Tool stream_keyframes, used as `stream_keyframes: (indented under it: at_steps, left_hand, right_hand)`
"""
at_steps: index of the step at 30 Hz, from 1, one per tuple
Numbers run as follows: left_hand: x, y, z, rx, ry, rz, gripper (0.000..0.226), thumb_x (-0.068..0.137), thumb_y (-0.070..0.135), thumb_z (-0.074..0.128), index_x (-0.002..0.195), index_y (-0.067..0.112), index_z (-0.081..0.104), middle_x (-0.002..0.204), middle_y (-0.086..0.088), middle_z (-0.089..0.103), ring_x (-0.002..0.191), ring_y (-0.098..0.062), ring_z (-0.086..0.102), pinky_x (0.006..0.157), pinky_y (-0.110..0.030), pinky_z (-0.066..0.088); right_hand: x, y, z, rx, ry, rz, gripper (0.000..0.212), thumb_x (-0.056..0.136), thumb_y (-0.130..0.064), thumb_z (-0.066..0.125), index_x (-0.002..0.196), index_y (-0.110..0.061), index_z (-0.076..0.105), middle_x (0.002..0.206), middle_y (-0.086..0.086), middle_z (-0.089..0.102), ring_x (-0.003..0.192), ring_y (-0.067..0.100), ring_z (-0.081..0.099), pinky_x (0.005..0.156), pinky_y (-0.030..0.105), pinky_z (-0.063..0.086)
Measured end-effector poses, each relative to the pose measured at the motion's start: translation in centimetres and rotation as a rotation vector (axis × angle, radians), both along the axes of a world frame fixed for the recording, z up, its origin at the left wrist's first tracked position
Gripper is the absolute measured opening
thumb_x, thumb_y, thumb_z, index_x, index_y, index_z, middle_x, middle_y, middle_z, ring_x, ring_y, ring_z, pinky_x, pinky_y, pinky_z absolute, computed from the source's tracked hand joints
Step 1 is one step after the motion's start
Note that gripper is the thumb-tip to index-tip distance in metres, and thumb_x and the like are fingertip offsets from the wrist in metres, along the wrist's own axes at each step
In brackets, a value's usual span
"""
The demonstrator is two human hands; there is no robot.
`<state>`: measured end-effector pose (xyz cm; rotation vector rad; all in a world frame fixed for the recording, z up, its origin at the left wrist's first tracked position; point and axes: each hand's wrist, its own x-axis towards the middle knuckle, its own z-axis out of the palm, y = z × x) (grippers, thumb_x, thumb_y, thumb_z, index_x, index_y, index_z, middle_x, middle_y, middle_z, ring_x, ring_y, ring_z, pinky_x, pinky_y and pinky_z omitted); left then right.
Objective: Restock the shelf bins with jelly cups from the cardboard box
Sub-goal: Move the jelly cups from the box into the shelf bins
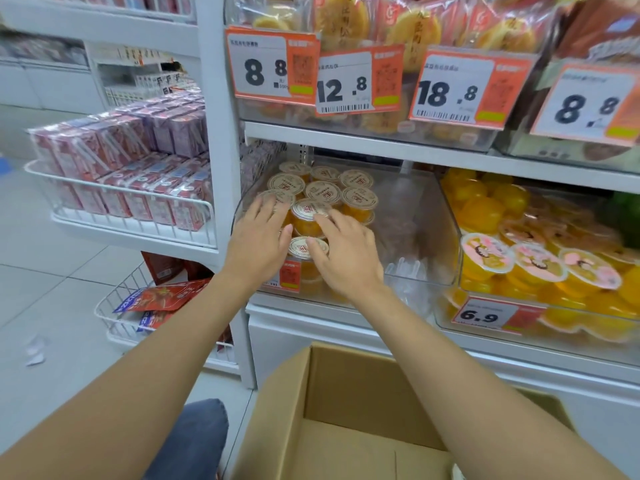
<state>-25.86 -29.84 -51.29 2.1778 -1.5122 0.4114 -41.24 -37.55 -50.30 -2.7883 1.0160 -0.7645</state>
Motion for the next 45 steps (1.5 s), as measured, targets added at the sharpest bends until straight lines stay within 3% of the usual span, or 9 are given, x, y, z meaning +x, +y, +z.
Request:
stream_keyframes:
  at_steps: [5, 9, 12, 16, 23, 29, 36, 39, 45]
  left_hand:
    - [0.4, -0.4, 0.4, 0.052, 0.032, -0.004, 0.049, 0.103, 0.034, 0.029, 0.149, 0.018, 0.034, 0.153, -0.01, 0.035, 0.145, -0.03, 0.022, 0.118, -0.045, 0.021]
    - [-2.3, 0.7, 1.1, -0.102, -0.048, 0.027, 0.034, 0.097, 0.027, 0.044, 0.126, 0.014, 0.056, 0.128, -0.006, 0.056, 0.123, -0.027, 0.045, 0.099, -0.043, 0.04]
    - [-6.6, 1.9, 1.7, -0.217, -0.009, -0.013, 0.013, 0.09, 0.022, 0.05, 0.091, 0.014, 0.06, 0.088, -0.002, 0.06, 0.087, -0.023, 0.052, 0.071, -0.038, 0.044]
    - [-12.6, 2.6, -1.6, 0.002, 0.292, -0.103, 0.008, 0.088, 0.021, 0.051, 0.081, 0.018, 0.054, 0.073, 0.004, 0.056, 0.07, -0.018, 0.051, 0.057, -0.032, 0.036]
    - [-20.9, 4.3, -15.7, 0.788, 0.603, -0.168, 0.012, 0.087, 0.021, 0.049, 0.08, 0.02, 0.059, 0.096, 0.0, 0.066, 0.091, -0.021, 0.061, 0.082, -0.035, 0.052]
    - [-29.1, 6.8, -28.0, 1.162, 0.735, -0.147, 0.015, 0.087, 0.014, 0.053, 0.091, 0.014, 0.067, 0.106, -0.006, 0.068, 0.097, -0.023, 0.061, 0.079, -0.027, 0.047]
    - [-36.3, 10.7, -33.5, 1.539, 0.846, -0.189, 0.044, 0.086, 0.025, 0.067, 0.124, 0.006, 0.059, 0.131, -0.011, 0.058, 0.117, -0.023, 0.056, 0.086, -0.026, 0.043]
    - [-37.9, 13.9, -36.0, 1.576, 1.036, -0.123, 0.091, 0.048, 0.052, 0.091, 0.126, 0.016, 0.059, 0.129, -0.003, 0.061, 0.115, -0.02, 0.058, 0.1, -0.031, 0.046]
    - [-39.5, 15.3, -37.9, 1.477, 1.037, -0.107, 0.075, 0.06, 0.04, 0.089, 0.124, 0.02, 0.054, 0.123, 0.003, 0.053, 0.111, -0.015, 0.052, 0.09, -0.022, 0.044]
  right_hand:
    - [0.0, -1.1, 0.8, 0.356, 0.062, 0.004, 0.055, 0.098, -0.059, 0.022, 0.15, -0.042, 0.021, 0.162, -0.002, 0.01, 0.149, 0.024, 0.005, 0.116, 0.053, 0.007]
    - [-1.0, -0.1, 0.7, 0.262, -0.212, 0.044, 0.048, 0.097, -0.039, 0.046, 0.144, -0.03, 0.044, 0.154, 0.005, 0.034, 0.142, 0.024, 0.026, 0.117, 0.044, 0.021]
    - [-4.0, 1.7, -0.3, 0.116, -0.464, 0.041, 0.025, 0.087, -0.012, 0.057, 0.109, -0.013, 0.068, 0.113, 0.003, 0.062, 0.107, 0.021, 0.053, 0.093, 0.032, 0.043]
    - [-11.0, 3.4, -4.7, 0.241, -0.372, -0.009, 0.015, 0.087, -0.008, 0.055, 0.093, -0.013, 0.068, 0.093, -0.004, 0.057, 0.082, 0.014, 0.052, 0.072, 0.033, 0.045]
    - [-27.9, 4.2, -19.5, 0.897, 0.415, -0.157, 0.025, 0.089, -0.015, 0.053, 0.105, -0.012, 0.072, 0.11, 0.004, 0.07, 0.104, 0.021, 0.064, 0.092, 0.03, 0.049]
    - [-39.6, 6.6, -33.7, 1.221, 0.737, -0.368, 0.015, 0.086, -0.015, 0.053, 0.098, -0.019, 0.061, 0.105, 0.003, 0.063, 0.107, 0.029, 0.062, 0.09, 0.035, 0.05]
    - [-39.6, 11.2, -36.5, 1.296, 0.665, -0.396, 0.073, 0.088, -0.022, 0.066, 0.15, -0.023, 0.028, 0.155, 0.005, 0.026, 0.14, 0.023, 0.032, 0.111, 0.024, 0.027]
    - [-40.0, 12.5, -37.6, 1.393, 0.561, -0.467, 0.086, 0.084, -0.016, 0.068, 0.152, -0.031, 0.017, 0.156, 0.01, 0.013, 0.143, 0.027, 0.024, 0.112, 0.027, 0.027]
    - [-39.2, 13.0, -38.6, 1.363, 0.542, -0.504, 0.09, 0.081, -0.02, 0.071, 0.152, -0.033, 0.018, 0.154, 0.009, 0.005, 0.144, 0.028, 0.018, 0.115, 0.028, 0.025]
